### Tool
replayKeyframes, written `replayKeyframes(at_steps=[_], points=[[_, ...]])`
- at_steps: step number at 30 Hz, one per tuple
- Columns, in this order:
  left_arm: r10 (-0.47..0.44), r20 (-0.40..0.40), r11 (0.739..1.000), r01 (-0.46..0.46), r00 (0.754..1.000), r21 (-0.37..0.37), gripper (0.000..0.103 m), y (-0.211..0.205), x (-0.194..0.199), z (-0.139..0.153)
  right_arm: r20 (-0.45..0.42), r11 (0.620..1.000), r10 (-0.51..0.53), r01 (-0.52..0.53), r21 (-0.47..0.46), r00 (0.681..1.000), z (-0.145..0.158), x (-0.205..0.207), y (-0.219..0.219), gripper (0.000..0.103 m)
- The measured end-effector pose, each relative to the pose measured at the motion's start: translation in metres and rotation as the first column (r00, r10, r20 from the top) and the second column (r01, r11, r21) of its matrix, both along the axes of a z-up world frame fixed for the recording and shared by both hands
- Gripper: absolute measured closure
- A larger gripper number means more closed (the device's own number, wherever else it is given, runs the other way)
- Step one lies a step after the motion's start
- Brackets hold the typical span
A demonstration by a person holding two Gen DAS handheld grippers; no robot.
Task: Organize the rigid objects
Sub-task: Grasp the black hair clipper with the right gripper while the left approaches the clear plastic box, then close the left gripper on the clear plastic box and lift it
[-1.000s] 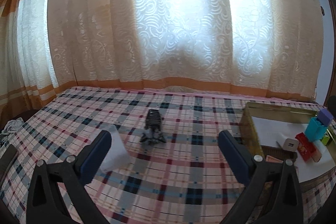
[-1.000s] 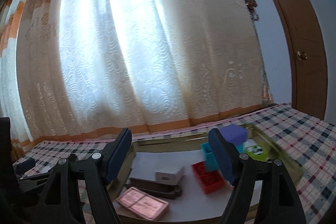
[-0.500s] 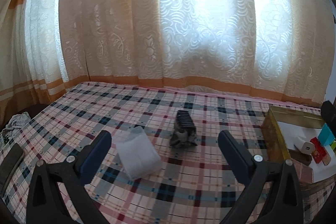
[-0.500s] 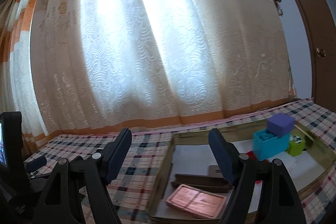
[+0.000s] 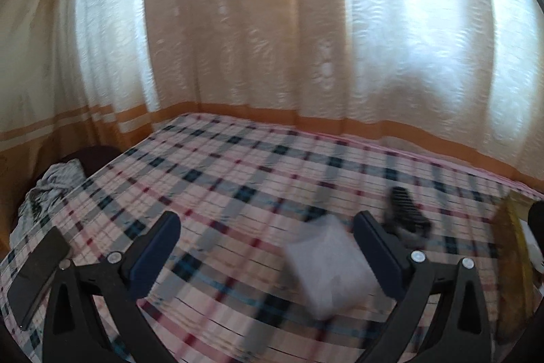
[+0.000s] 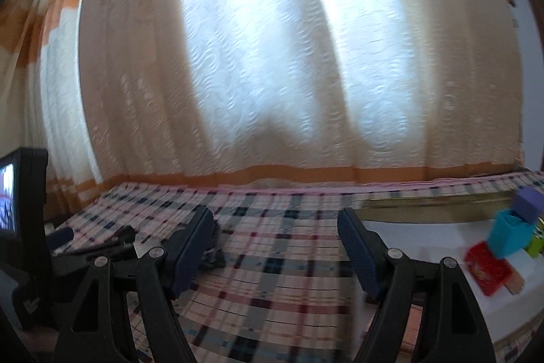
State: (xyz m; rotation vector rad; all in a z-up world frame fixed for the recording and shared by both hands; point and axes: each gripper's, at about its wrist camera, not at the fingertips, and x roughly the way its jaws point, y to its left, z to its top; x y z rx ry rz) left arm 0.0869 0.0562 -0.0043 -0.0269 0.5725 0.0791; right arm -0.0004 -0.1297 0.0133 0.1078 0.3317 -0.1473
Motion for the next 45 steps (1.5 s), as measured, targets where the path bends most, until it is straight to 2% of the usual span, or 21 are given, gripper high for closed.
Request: replayKeyframes(at_steps=[6,9,13,19,22,25,29,32,36,38,41,43,45], points=[[0.102,-0.055,0.994,-0.104,0.993,-0.038,0.0,0.03,0.015,-0.004,-0.099,0.996,0.089,-0.086,0.033,0.991,-0.008,0.038,0.018,0.026],[0.145,-0.066,0.989,-0.146,0.987,-0.019,0.0,0.036,0.019,-0.005,-0.163,0.99,0.131,-0.122,0.067,0.978,-0.015,0.059,0.024,0.035],[0.168,-0.081,0.985,-0.17,0.982,-0.016,0.0,0.042,0.022,-0.006,-0.278,0.985,0.158,-0.132,0.11,0.947,-0.029,0.092,0.032,0.038],[0.194,-0.127,0.98,-0.198,0.973,-0.017,0.0,0.048,0.027,-0.012,-0.402,0.972,0.21,-0.144,0.188,0.891,-0.05,0.132,0.041,0.046],[0.19,-0.144,0.979,-0.198,0.971,-0.042,0.0,0.051,0.029,-0.013,-0.475,0.972,0.212,-0.133,0.194,0.854,-0.061,0.146,0.045,0.058],[0.179,-0.149,0.981,-0.188,0.973,-0.05,0.0,0.05,0.029,-0.014,-0.483,0.972,0.212,-0.132,0.194,0.849,-0.062,0.146,0.046,0.07],[0.118,-0.157,0.989,-0.13,0.981,-0.066,0.0,0.042,0.029,-0.015,-0.462,0.964,0.225,-0.127,0.234,0.858,-0.062,0.141,0.036,0.073],[0.024,-0.162,0.995,-0.039,0.987,-0.092,0.0,0.029,0.028,-0.015,-0.403,0.955,0.213,-0.102,0.279,0.89,-0.056,0.123,0.02,0.073],[-0.108,-0.164,0.989,0.089,0.981,-0.121,0.0,0.009,0.025,-0.016,-0.314,0.981,0.15,-0.101,0.167,0.938,-0.036,0.086,0.014,0.073],[-0.153,-0.165,0.981,0.13,0.974,-0.142,0.0,0.003,0.023,-0.016,-0.285,0.987,0.137,-0.108,0.117,0.949,-0.029,0.069,0.013,0.073],[-0.211,-0.159,0.967,0.182,0.965,-0.177,0.0,-0.006,0.02,-0.017,-0.256,0.988,0.144,-0.124,0.09,0.956,-0.024,0.04,0.007,0.073],[-0.23,-0.155,0.967,0.208,0.961,-0.147,0.0,-0.015,0.017,-0.018,-0.242,0.989,0.142,-0.126,0.079,0.96,-0.022,0.026,0.003,0.073],[-0.229,-0.149,0.972,0.219,0.962,-0.082,0.0,-0.026,0.015,-0.019,-0.224,0.991,0.129,-0.119,0.058,0.966,-0.019,0.011,-0.003,0.073]])
